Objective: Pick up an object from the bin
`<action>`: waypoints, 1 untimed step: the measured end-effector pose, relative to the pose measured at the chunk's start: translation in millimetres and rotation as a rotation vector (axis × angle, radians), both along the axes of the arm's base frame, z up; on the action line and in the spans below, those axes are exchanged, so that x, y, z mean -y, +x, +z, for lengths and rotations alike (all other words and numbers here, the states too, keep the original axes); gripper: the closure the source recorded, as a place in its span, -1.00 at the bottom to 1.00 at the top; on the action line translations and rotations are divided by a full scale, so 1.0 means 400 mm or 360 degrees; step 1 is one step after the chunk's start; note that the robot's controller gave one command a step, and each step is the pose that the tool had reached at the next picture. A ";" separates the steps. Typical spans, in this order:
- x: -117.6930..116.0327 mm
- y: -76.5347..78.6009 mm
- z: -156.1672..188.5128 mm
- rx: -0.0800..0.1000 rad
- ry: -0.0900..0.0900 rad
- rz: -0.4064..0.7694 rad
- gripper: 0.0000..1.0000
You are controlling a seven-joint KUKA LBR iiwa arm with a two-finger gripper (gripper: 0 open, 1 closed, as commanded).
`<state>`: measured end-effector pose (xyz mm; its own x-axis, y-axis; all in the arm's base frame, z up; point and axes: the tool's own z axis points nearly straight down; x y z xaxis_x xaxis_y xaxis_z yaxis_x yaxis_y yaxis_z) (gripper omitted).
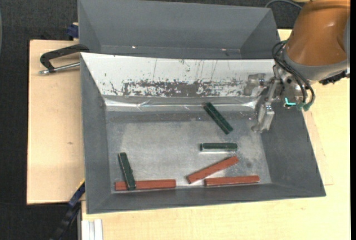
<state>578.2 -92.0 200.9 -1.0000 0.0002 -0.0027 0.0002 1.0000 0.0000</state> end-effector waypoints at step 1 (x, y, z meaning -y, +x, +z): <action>-0.039 -0.016 -0.098 0.0013 -0.0002 -0.0024 -1.00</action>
Offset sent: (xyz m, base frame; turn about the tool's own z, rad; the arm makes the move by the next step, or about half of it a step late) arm -0.0021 0.0657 -0.0885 -0.2647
